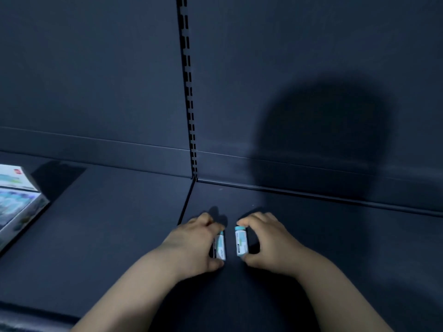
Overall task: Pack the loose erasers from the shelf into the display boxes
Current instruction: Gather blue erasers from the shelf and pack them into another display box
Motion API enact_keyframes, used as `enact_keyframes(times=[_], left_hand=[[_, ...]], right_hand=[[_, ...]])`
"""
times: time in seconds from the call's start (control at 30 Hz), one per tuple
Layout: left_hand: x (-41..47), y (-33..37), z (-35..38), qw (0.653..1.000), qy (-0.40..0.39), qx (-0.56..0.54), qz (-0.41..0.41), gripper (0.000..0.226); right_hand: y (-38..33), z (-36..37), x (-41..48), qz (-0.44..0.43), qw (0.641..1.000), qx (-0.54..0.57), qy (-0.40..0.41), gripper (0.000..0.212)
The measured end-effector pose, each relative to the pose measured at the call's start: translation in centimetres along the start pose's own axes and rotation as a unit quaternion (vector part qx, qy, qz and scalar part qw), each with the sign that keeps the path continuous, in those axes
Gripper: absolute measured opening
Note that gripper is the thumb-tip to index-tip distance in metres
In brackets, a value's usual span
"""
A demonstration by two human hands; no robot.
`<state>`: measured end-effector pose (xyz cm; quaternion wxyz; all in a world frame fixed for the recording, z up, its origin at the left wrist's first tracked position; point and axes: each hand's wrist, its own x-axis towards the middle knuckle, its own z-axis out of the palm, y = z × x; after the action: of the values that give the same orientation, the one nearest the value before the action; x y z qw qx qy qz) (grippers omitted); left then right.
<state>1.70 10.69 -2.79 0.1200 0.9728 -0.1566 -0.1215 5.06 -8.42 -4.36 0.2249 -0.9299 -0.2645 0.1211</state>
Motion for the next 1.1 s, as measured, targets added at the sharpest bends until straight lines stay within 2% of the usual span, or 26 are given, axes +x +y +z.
enact_keyframes(times=[0.13, 0.33, 0.53, 0.67, 0.9, 1.1], left_hand=[[-0.3, 0.6, 0.4, 0.999, 0.008, -0.014, -0.041, 0.076], [-3.1, 0.2, -0.2, 0.982, 0.17, 0.063, -0.046, 0.066], [-7.3, -4.6, -0.8, 0.964, 0.247, 0.096, -0.026, 0.067], [-10.4, -9.6, -1.8, 0.955, 0.273, 0.116, -0.002, 0.065], [-16.0, -19.6, -2.6, 0.957, 0.274, 0.086, 0.045, 0.067], [-18.8, -22.1, -2.9, 0.952, 0.28, 0.066, 0.103, 0.061]], right_hand=[[-0.5, 0.4, 0.3, -0.002, 1.0, 0.001, 0.011, 0.063], [-3.9, 0.2, 0.2, -0.077, 0.993, -0.02, 0.087, 0.06], [-10.3, 2.2, 0.7, -0.092, 0.989, 0.024, 0.113, 0.06], [-15.2, 5.2, 2.5, -0.06, 0.986, 0.071, 0.136, 0.06], [-25.0, 11.9, 4.5, -0.016, 0.979, 0.097, 0.177, 0.061], [-28.9, 14.1, 3.0, 0.046, 0.969, 0.092, 0.224, 0.06]])
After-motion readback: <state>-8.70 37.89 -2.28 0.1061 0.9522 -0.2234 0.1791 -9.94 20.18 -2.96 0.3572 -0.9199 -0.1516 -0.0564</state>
